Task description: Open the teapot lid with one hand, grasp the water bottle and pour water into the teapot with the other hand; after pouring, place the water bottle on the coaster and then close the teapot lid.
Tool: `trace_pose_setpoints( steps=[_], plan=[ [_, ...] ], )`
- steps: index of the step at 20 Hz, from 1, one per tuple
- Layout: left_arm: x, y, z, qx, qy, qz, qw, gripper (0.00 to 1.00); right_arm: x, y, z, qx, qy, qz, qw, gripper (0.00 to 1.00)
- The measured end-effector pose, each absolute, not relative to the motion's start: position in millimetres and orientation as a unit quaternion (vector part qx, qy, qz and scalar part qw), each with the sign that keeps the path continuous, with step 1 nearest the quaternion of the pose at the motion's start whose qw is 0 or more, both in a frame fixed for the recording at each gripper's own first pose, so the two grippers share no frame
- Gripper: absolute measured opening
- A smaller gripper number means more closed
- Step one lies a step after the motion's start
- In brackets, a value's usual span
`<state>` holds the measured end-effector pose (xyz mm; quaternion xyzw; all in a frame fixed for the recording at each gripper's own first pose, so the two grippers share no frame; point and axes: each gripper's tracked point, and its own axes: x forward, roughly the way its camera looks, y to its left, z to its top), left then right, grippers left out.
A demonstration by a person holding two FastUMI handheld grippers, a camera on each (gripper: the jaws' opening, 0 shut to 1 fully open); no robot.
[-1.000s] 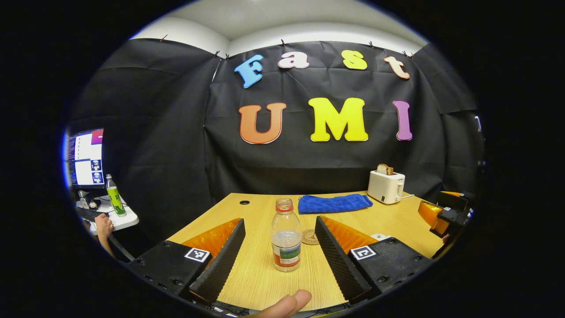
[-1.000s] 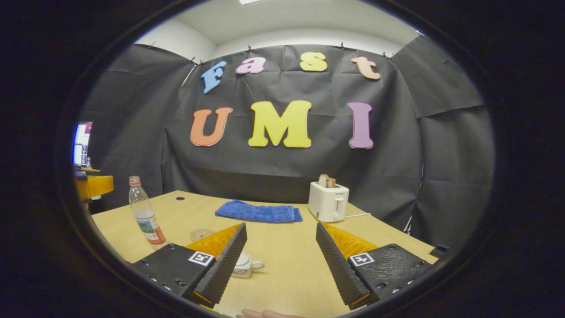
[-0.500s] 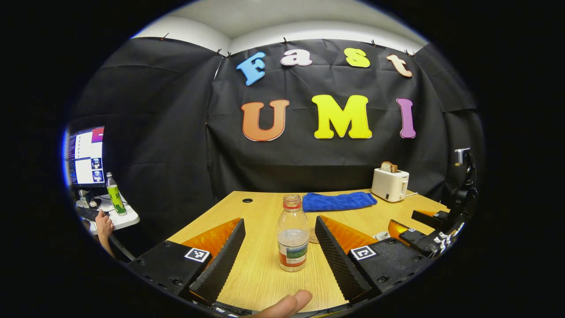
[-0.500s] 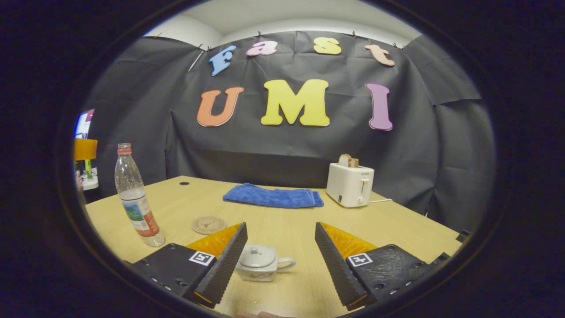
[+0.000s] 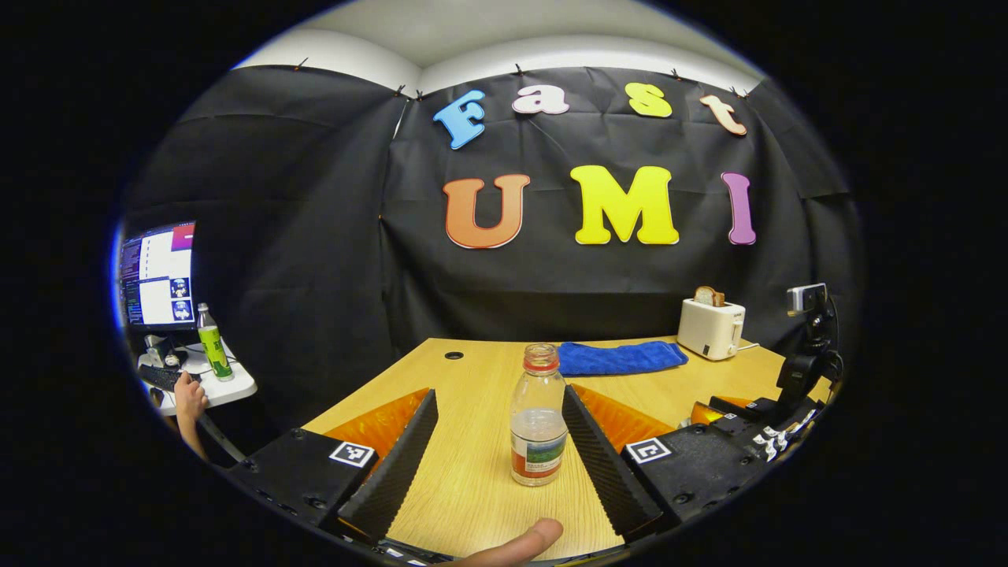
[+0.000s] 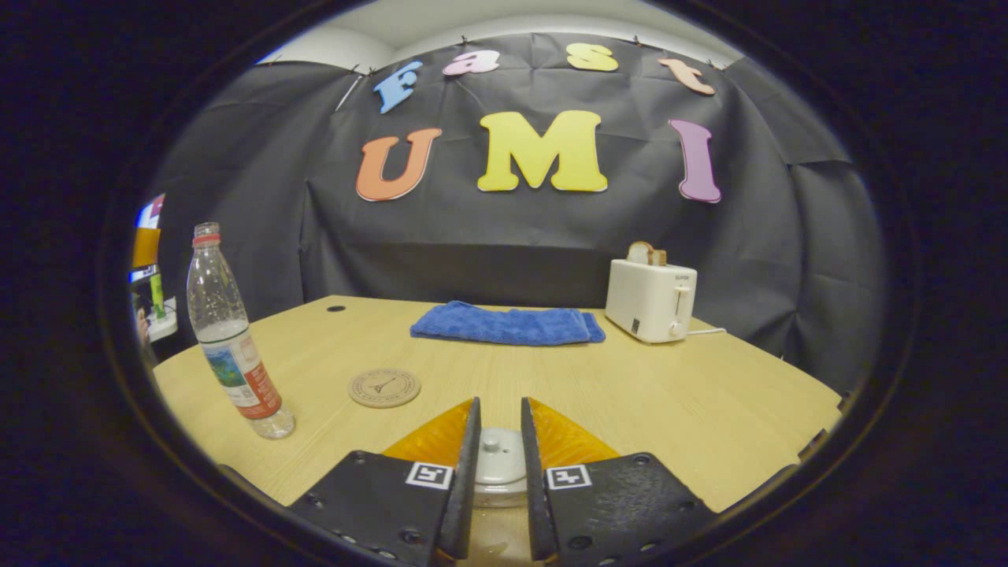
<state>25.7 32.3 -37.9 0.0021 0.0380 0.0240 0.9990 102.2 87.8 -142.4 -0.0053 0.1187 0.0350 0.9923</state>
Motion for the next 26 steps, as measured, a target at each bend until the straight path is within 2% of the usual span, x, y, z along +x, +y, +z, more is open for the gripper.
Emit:
trace_pose_setpoints(
  steps=[1, 3, 4, 5, 7, 8, 10, 22, 26],
  plan=[
    [27, 31, -40, 0.004, 0.042, 0.022, 0.999, 0.99, 102, 91, -143, -0.006, 0.12, 0.041, 0.992, 0.26],
    [27, 34, -42, 0.004, 0.045, 0.03, 0.999, 0.99, 103, 96, -143, -0.005, 0.119, 0.052, 0.992, 0.26],
    [28, 33, -42, 0.003, 0.044, 0.028, 0.999, 1.0, 102, 95, -143, -0.003, 0.118, 0.051, 0.992, 0.23],
    [29, 31, -42, 0.002, 0.043, 0.026, 0.999, 1.0, 102, 95, -142, -0.004, 0.117, 0.052, 0.992, 0.14],
    [29, 29, -43, 0.002, 0.042, 0.022, 0.999, 1.0, 103, 93, -144, -0.008, 0.115, 0.048, 0.992, 0.15],
    [31, 27, -44, 0.002, 0.042, 0.018, 0.999, 1.0, 104, 92, -144, -0.009, 0.116, 0.049, 0.992, 0.05],
    [34, 25, -47, -0.004, 0.043, 0.013, 0.999, 1.0, 103, 93, -143, -0.019, 0.114, 0.049, 0.992, 0.01],
    [58, 7, -79, -0.023, 0.056, -0.041, 0.997, 1.0, 88, 83, -102, 0.035, 0.088, 0.079, 0.992, 0.0],
    [73, -7, -92, -0.008, 0.033, -0.071, 0.997, 1.0, 76, 77, -96, 0.023, 0.073, 0.085, 0.993, 0.0]
  ],
)
